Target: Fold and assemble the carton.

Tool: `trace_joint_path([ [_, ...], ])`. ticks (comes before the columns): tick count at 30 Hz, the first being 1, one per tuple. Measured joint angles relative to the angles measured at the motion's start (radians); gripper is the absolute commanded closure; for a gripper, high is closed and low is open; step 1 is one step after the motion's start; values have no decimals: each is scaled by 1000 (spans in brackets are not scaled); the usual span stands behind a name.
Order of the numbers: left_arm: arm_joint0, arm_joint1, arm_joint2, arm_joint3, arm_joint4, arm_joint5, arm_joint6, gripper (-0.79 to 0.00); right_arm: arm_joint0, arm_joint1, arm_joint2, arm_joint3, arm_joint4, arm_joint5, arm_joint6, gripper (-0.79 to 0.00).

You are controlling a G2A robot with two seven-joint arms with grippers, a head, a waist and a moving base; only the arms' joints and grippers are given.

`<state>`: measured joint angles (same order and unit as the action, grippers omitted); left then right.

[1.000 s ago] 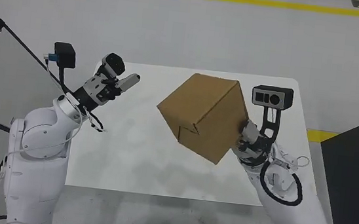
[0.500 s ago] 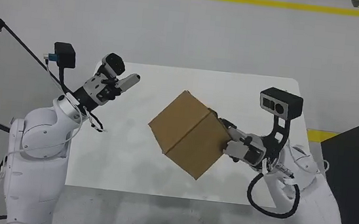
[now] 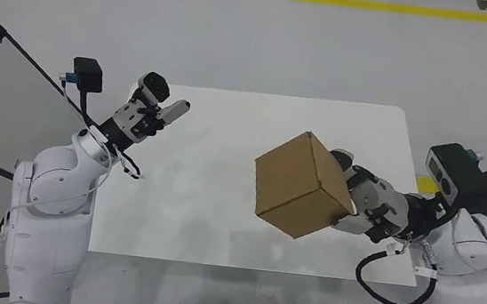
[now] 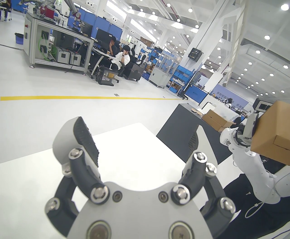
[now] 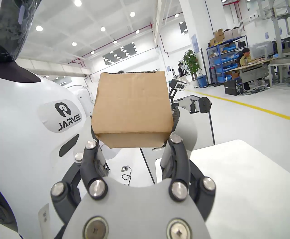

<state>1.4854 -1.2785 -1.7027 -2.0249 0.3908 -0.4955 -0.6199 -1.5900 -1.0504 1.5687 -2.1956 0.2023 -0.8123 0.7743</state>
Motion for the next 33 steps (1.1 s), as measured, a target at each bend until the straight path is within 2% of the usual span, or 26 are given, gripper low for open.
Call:
trace_joint_path([
  [6,0,0,0,0,0,0,0,-785,2,1,11,-4,-31,8,9,0],
  [12,0,0,0,0,0,0,0,-785,-5,8,140,-7,-323,-43,26,0],
  [17,0,0,0,0,0,0,0,-785,-15,18,197,11,-461,-90,65,0],
  [21,0,0,0,0,0,0,0,-785,-21,22,204,56,-540,-132,56,0],
  [29,0,0,0,0,0,0,0,-785,-21,22,203,57,-537,-128,56,0],
  [33,0,0,0,0,0,0,0,-785,-11,19,127,100,-666,-121,41,0],
])
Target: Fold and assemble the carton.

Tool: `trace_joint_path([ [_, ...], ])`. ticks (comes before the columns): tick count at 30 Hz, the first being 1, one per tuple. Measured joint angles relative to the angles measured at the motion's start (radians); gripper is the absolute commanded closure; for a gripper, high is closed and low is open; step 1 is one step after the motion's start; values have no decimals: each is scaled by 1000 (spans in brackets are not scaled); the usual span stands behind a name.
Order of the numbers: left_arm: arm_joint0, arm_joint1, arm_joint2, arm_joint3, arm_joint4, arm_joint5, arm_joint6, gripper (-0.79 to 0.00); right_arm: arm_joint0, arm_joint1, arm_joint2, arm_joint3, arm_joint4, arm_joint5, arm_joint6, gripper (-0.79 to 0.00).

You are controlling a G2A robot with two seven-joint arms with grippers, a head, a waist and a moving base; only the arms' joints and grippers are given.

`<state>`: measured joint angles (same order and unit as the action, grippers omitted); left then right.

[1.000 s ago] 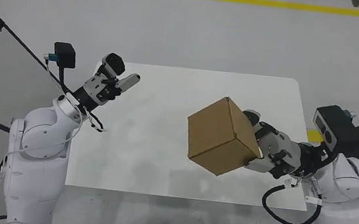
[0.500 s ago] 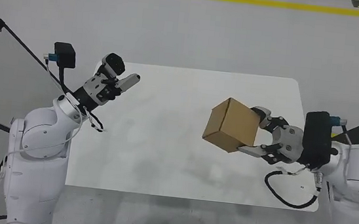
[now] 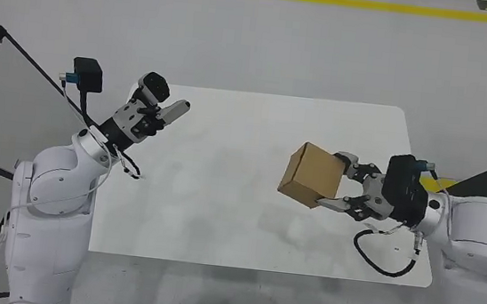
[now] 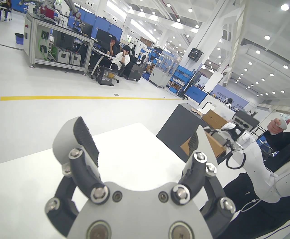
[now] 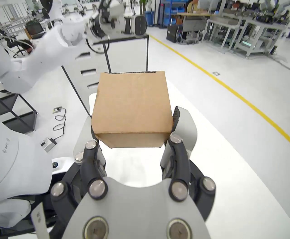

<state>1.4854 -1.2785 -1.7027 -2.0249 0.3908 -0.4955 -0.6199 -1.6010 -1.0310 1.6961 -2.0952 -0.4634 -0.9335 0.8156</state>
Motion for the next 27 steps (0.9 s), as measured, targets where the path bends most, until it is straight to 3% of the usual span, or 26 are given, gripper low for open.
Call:
trace_joint_path([
  [18,0,0,0,0,0,0,0,-785,459,-33,-373,366,-389,-44,-234,0],
  [22,0,0,0,0,0,0,0,-785,508,-44,-450,461,-407,-20,-265,0],
  [27,0,0,0,0,0,0,0,-785,508,-44,-449,461,-406,-19,-264,0],
])
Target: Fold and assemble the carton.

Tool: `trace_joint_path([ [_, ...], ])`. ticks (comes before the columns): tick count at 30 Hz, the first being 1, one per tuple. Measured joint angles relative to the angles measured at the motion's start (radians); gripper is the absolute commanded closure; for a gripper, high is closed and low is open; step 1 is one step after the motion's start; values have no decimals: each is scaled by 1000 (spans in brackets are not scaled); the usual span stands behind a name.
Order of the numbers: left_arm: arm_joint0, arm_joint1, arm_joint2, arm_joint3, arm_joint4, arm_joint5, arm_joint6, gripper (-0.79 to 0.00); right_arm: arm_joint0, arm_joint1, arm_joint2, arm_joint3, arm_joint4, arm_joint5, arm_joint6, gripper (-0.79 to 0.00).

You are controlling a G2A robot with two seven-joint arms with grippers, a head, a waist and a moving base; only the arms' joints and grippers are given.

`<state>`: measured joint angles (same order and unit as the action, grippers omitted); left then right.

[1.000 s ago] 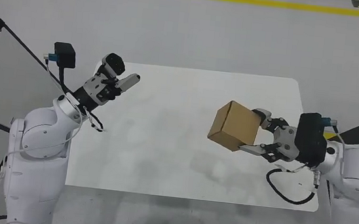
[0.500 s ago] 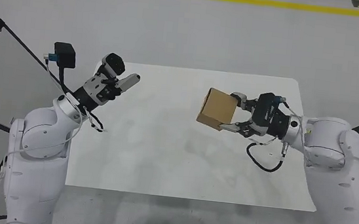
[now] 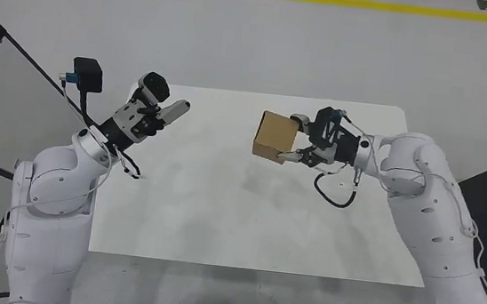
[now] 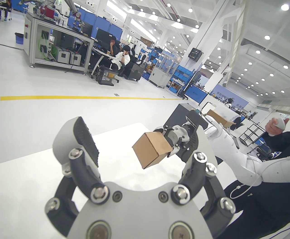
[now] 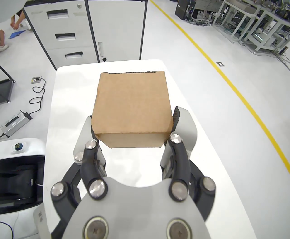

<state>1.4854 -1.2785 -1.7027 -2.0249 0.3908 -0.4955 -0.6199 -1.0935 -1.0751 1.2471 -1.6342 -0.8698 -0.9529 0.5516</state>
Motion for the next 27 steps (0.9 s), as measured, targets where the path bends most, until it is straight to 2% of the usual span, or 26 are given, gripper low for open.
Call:
trace_joint_path([
  [8,0,0,0,0,0,0,0,-785,-33,0,-30,29,-52,25,8,0],
  [15,0,0,0,0,0,0,0,-785,-28,-5,-82,144,-205,-37,-163,0],
  [21,0,0,0,0,0,0,0,-785,-30,-11,-126,206,-364,-44,-326,0],
  [27,0,0,0,0,0,0,0,-785,-30,-11,-127,208,-366,-43,-330,0],
])
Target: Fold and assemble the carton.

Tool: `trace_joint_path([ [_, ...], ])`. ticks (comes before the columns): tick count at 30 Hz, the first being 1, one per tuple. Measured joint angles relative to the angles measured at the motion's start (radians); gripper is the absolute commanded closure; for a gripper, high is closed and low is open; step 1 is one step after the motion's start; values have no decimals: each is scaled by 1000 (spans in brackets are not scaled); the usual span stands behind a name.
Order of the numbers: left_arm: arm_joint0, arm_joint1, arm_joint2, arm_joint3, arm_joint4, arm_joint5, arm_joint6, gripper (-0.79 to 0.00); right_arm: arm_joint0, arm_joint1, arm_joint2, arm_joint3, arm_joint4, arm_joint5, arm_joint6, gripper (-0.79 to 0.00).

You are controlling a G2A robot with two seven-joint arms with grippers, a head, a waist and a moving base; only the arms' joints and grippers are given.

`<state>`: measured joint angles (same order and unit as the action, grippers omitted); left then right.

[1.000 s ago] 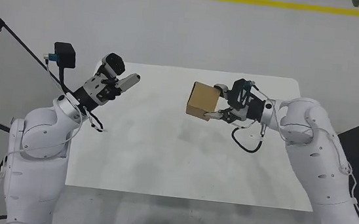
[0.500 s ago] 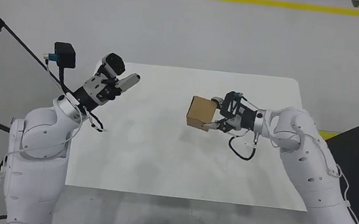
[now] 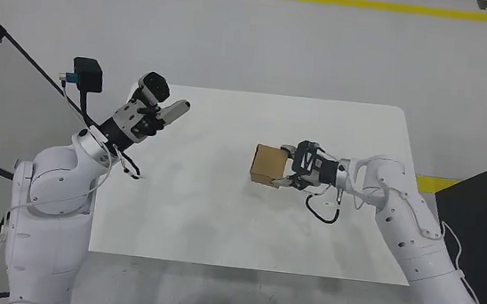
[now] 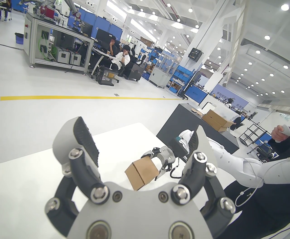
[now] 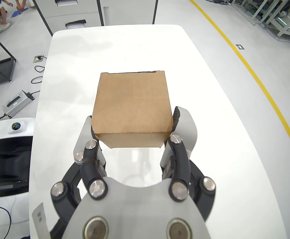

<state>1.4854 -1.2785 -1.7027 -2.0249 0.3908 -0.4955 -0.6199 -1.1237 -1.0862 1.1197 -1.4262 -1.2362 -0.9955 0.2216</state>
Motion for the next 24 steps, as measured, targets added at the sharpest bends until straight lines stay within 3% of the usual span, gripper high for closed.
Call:
trace_joint_path([
  [7,0,0,0,0,0,0,0,-785,2,-3,-9,53,-6,33,-38,0],
  [24,0,0,0,0,0,0,0,-785,36,-15,-77,272,-186,97,-336,0],
])
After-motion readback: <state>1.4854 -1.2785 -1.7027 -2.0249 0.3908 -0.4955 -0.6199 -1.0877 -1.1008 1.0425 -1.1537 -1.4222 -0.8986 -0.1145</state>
